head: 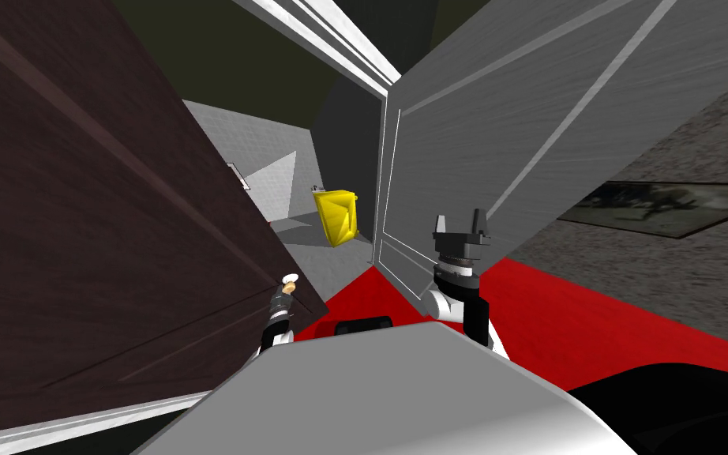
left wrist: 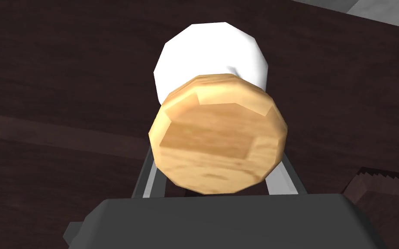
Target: Pull the door open
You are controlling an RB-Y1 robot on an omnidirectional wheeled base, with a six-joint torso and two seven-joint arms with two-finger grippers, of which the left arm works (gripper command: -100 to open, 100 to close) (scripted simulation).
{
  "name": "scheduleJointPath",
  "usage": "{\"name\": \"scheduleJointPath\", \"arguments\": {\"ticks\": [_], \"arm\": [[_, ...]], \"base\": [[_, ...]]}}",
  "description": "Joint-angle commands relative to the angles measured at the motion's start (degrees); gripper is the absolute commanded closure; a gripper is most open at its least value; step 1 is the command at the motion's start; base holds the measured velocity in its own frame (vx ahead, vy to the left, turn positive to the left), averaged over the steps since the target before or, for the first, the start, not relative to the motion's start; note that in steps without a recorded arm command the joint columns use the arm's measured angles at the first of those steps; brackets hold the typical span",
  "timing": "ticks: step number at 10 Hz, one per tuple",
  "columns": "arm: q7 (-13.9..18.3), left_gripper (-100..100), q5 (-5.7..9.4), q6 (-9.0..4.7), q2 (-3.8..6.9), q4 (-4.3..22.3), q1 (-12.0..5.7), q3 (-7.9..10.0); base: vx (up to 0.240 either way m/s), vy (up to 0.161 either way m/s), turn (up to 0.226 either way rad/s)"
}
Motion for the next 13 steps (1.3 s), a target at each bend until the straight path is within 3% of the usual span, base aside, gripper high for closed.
{"name": "scheduleJointPath", "arguments": {"ticks": [1,2,4,10,11,13], "arm": [[2.86,100,0.72,-0.25,-0.08,0.11,-0.48,-0.27],[3.03,100,0.72,-0.25,-0.08,0.11,-0.48,-0.27],[6.75,100,2.1,-0.29,0.14,0.89,-1.06,-0.42],[14.72,100,4.15,-0.36,0.47,2.06,-1.93,-0.63],[14.88,100,4.15,-0.36,0.47,2.06,-1.93,-0.63],[18.55,100,5.44,-0.4,0.68,2.79,-2.48,-0.76]], "base": [[-0.045,0.001,-0.058],[-0.039,0.009,-0.041],[-0.063,0.01,-0.095],[-0.047,0.007,-0.06],[-0.044,0.005,-0.036],[-0.053,0.004,-0.081]]}}
